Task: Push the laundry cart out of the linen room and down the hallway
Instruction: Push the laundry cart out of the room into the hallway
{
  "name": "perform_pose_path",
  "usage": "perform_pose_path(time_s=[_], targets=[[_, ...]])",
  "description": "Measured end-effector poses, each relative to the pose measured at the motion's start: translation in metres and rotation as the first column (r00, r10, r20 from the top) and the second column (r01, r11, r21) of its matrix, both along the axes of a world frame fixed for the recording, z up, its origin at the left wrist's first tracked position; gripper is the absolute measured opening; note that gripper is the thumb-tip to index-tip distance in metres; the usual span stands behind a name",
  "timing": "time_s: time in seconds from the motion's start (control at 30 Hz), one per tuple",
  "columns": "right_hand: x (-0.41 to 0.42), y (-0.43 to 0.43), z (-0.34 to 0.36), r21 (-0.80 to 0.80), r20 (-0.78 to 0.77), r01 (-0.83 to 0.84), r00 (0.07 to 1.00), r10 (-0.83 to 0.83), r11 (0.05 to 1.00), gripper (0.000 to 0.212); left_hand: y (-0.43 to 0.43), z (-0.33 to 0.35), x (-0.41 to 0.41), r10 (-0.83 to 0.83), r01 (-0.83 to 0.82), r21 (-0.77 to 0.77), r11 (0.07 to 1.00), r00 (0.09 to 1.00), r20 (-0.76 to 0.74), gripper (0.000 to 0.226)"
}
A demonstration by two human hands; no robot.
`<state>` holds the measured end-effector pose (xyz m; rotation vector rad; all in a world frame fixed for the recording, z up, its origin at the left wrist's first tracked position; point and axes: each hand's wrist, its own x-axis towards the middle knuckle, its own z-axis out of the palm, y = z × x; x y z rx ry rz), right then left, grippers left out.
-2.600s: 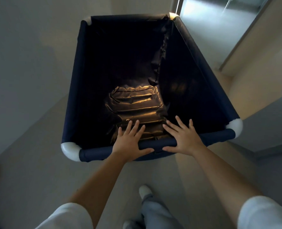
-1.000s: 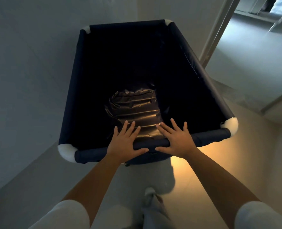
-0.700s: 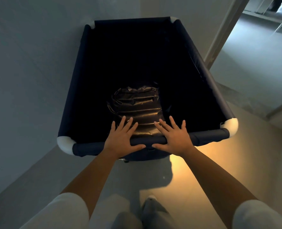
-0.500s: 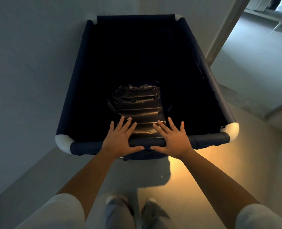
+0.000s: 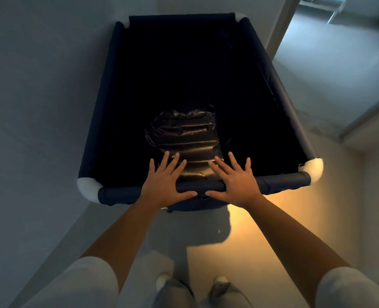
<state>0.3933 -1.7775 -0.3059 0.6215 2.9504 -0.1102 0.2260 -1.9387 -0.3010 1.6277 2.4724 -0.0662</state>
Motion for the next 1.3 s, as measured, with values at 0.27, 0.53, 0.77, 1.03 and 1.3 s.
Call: perform_pose_path(time_s=[0.27,0.53,0.77,1.03,1.3], targets=[[-0.046,0.015,-0.002,0.030,0.016,0.115,0.993,-0.115,0.993,0.094,0.033,-0.002,-0.061,-0.114,0.114,0.009,0.993,0.993,0.013,0.105],[-0.097,0.039,-0.002,0.047,0.023,0.221,0.975,-0.222,0.974,0.098,0.077,-0.002,-0.124,-0.209,0.209,0.001,0.978,0.978,0.006,0.107],[-0.140,0.072,-0.004,0.040,0.015,0.307,0.951,-0.307,0.951,0.099,0.130,-0.002,-0.178,-0.288,0.289,-0.047,0.956,0.957,0.025,0.106],[-0.186,0.110,-0.005,0.021,-0.014,0.394,0.919,-0.394,0.919,0.097,0.189,-0.002,-0.233,-0.373,0.373,-0.042,0.927,0.928,-0.002,0.109],[-0.215,0.130,-0.010,-0.009,-0.027,0.483,0.875,-0.483,0.876,0.096,0.229,-0.003,-0.272,-0.485,0.483,-0.074,0.873,0.875,-0.014,0.107]])
